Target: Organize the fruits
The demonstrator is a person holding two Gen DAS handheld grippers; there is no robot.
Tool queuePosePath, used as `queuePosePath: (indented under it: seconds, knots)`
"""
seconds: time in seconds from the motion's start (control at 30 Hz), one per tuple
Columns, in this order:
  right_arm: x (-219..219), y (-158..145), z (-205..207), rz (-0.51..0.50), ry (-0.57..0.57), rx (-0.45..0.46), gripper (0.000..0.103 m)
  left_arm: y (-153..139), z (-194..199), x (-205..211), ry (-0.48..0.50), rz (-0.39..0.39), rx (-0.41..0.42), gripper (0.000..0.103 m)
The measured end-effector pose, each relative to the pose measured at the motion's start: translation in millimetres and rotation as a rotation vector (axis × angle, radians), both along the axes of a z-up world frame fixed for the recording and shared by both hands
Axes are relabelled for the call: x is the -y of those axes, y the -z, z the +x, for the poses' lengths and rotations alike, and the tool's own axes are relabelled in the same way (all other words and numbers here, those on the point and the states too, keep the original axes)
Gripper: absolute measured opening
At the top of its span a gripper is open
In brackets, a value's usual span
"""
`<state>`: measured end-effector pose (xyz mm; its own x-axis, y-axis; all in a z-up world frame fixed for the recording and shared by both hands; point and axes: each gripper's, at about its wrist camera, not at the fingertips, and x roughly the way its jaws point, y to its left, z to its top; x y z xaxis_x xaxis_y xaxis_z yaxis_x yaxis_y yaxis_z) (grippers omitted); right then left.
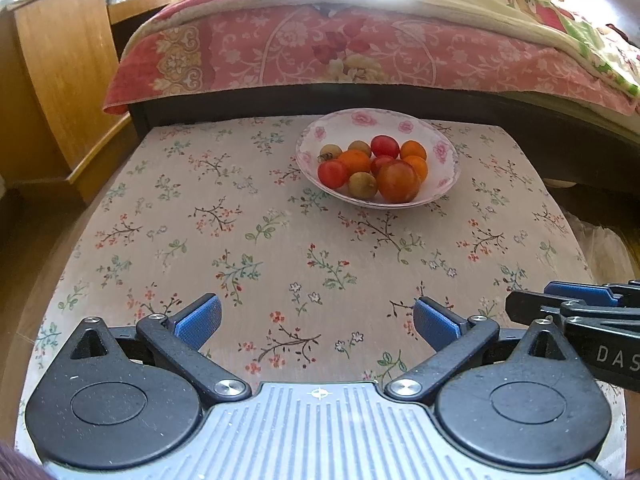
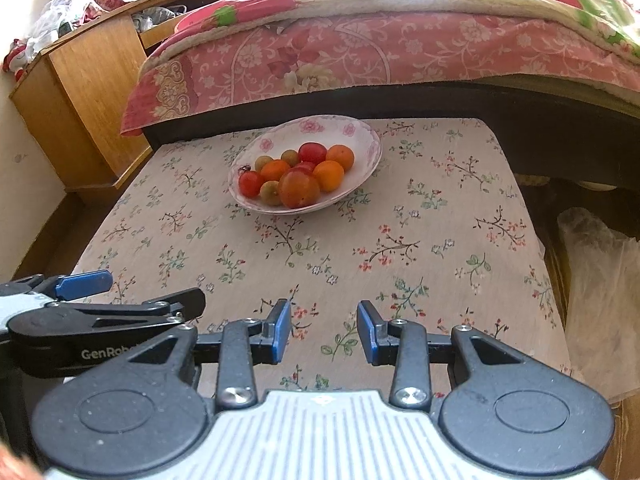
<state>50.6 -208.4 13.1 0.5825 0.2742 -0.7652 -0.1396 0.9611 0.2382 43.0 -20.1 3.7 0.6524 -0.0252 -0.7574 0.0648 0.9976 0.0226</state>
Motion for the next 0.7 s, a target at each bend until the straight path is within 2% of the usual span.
queuePosePath:
  seconds: [0.7]
  knots:
    - [-3.6, -6.6, -29.1, 0.030, 0.014, 0.012, 0.039, -5.4, -26.2, 1.8, 0.011, 0.015, 0.017, 0.103]
